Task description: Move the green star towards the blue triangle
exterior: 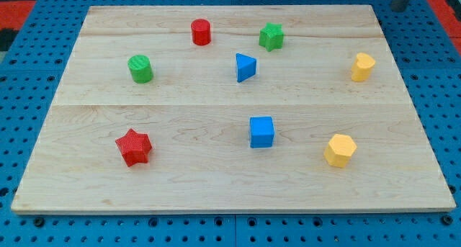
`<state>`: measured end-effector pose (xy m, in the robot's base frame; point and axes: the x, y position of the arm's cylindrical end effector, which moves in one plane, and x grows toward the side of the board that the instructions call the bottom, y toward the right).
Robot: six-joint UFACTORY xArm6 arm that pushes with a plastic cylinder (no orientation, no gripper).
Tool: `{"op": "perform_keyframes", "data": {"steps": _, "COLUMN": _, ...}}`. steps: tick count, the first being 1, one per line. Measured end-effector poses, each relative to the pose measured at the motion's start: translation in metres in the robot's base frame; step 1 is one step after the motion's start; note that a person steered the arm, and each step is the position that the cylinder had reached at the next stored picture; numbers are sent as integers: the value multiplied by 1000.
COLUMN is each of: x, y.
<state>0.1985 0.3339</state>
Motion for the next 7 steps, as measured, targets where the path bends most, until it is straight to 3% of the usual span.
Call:
{"op": "perform_keyframes", "data": {"steps": 4, "x": 11, "y": 11}}
{"op": "perform_keyframes", "data": {"steps": 7, "x": -6, "y": 9}}
